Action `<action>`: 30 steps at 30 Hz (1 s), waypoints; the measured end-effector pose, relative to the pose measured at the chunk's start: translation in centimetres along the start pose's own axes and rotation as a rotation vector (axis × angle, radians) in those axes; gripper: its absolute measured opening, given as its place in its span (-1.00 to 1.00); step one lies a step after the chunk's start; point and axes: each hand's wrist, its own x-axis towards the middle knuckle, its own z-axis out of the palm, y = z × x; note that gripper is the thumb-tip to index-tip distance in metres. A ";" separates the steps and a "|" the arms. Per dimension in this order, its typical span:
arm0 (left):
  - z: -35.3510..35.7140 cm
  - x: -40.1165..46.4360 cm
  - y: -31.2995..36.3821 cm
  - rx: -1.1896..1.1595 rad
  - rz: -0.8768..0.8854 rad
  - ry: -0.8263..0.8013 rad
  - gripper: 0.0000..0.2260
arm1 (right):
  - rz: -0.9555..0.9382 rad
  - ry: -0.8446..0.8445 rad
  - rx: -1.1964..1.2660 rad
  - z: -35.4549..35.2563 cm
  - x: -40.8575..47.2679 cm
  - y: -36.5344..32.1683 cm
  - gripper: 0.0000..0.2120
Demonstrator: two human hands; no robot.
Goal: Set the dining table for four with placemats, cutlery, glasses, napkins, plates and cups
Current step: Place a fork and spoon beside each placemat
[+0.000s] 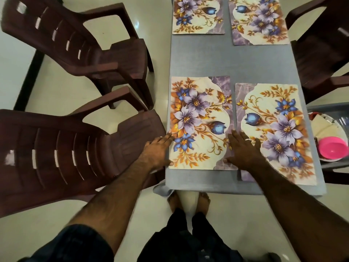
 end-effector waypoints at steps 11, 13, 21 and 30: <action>0.1 -1.3 0.7 0.038 -0.016 -0.040 0.07 | 0.003 -0.002 -0.020 0.0 -1.9 -0.9 0.13; -0.1 -1.3 0.7 0.040 -0.010 -0.026 0.07 | -0.015 -0.010 -0.024 0.0 -1.7 -0.7 0.12; -1.0 -1.3 1.7 0.069 -0.011 0.033 0.04 | -0.036 0.118 -0.017 -0.7 -3.4 2.3 0.00; -1.2 -0.7 2.4 0.132 -0.102 0.024 0.05 | -0.143 0.116 -0.183 -0.4 -0.4 2.8 -0.02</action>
